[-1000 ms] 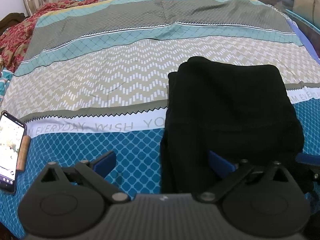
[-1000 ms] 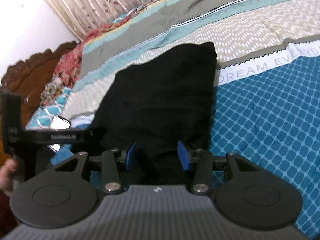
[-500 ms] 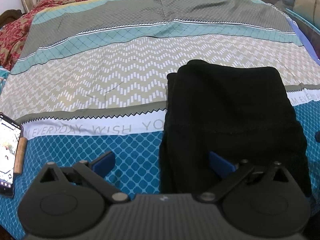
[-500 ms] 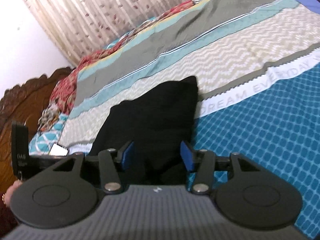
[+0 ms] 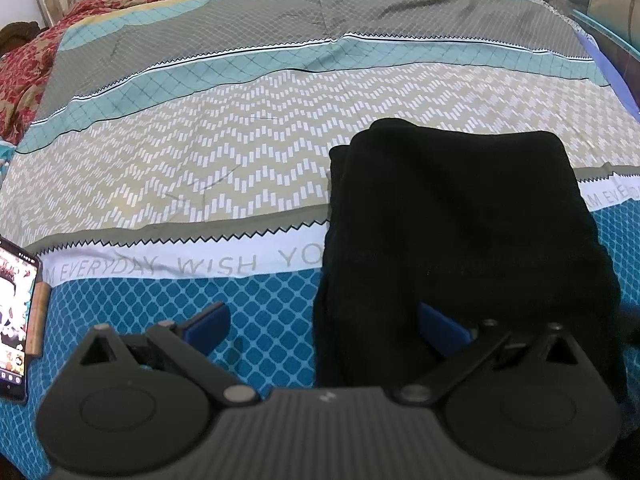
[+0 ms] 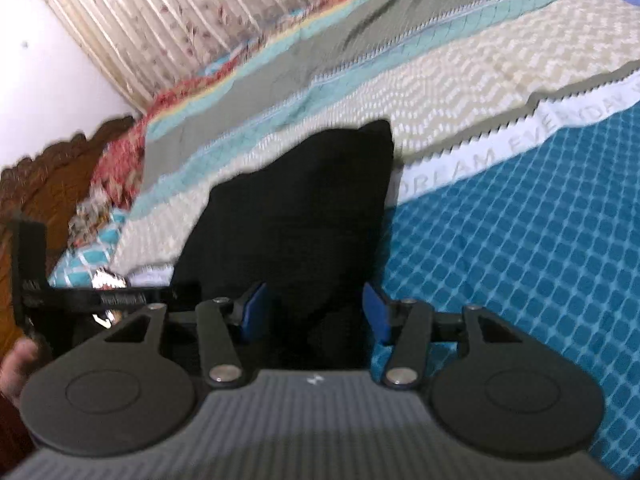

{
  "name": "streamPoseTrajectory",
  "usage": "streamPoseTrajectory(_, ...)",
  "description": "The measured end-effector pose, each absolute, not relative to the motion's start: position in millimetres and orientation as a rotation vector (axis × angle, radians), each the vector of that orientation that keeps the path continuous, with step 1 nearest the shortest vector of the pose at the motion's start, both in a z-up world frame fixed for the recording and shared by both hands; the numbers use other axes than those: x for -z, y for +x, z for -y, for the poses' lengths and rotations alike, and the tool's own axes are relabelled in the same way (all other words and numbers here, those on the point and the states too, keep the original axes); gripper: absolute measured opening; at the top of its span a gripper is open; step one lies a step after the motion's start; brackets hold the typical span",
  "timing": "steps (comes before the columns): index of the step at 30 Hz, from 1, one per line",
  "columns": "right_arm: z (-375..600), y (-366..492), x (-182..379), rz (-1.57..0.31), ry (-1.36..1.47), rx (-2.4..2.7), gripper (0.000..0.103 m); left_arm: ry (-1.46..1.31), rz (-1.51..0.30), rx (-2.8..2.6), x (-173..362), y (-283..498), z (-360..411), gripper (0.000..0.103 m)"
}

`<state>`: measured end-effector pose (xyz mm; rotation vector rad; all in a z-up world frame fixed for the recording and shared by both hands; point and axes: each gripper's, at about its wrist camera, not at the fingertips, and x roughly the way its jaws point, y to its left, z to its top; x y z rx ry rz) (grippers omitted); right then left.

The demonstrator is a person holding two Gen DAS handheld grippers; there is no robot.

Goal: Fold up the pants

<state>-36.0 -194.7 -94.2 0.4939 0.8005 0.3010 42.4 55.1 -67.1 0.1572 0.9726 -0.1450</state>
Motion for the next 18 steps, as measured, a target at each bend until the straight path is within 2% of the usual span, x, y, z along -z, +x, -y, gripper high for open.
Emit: streamPoseTrajectory(18, 193.2, -40.5, 93.6, -0.788, 0.516, -0.281, 0.061, 0.166, -0.971, 0.134, 66.7, 42.1, -54.1, 0.103)
